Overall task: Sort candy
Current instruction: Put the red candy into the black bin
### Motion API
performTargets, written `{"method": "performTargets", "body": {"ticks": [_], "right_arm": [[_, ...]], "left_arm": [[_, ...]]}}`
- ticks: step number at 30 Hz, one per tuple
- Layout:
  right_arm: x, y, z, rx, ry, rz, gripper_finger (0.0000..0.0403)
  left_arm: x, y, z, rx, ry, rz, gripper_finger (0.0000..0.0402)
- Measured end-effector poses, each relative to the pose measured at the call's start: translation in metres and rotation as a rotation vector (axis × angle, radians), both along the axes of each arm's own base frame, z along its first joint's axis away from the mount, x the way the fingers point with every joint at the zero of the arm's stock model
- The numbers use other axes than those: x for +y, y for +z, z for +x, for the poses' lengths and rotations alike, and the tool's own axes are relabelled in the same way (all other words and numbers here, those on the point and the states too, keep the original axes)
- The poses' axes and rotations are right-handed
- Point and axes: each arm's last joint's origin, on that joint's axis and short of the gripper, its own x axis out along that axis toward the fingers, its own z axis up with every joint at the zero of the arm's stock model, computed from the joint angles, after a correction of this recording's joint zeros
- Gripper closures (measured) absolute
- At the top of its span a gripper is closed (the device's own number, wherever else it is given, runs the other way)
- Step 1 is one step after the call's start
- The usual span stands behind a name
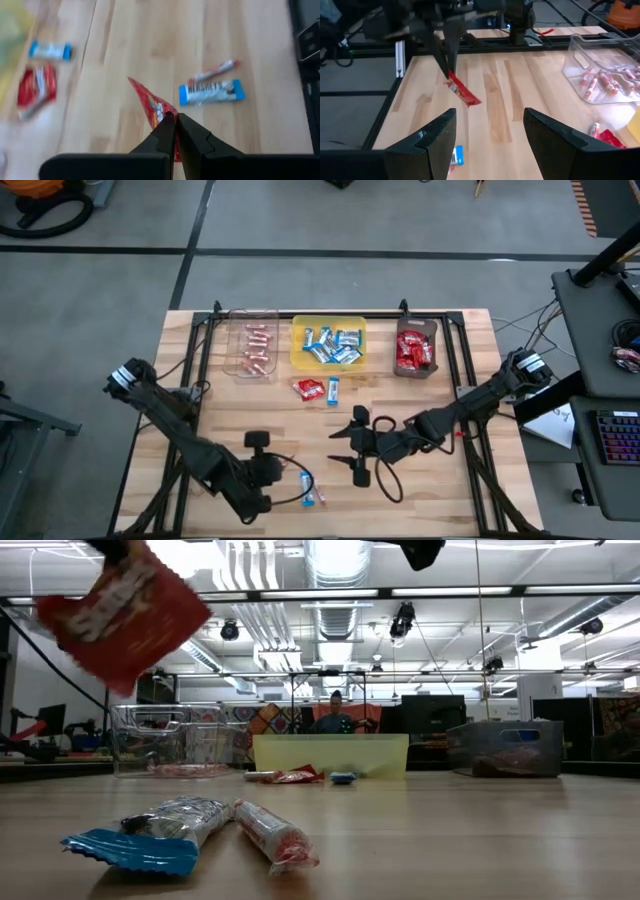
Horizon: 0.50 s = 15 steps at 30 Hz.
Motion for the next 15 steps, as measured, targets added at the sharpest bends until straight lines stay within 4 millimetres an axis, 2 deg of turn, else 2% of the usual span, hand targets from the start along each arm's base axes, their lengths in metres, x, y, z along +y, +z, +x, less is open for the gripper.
{"method": "performTargets", "body": {"ticks": [6, 15], "right_arm": [[0.008, -0.008, -0.001, 0.021, 0.024, -0.016, 0.0179], [0.018, -0.039, 0.009, 0.092, 0.035, -0.054, 0.0179]], "left_arm": [[0.007, 0.011, 0.007, -0.085, -0.155, 0.063, 0.0401], [0.03, 0.001, 0.018, -0.145, -0.262, 0.096, 0.0402]]}}
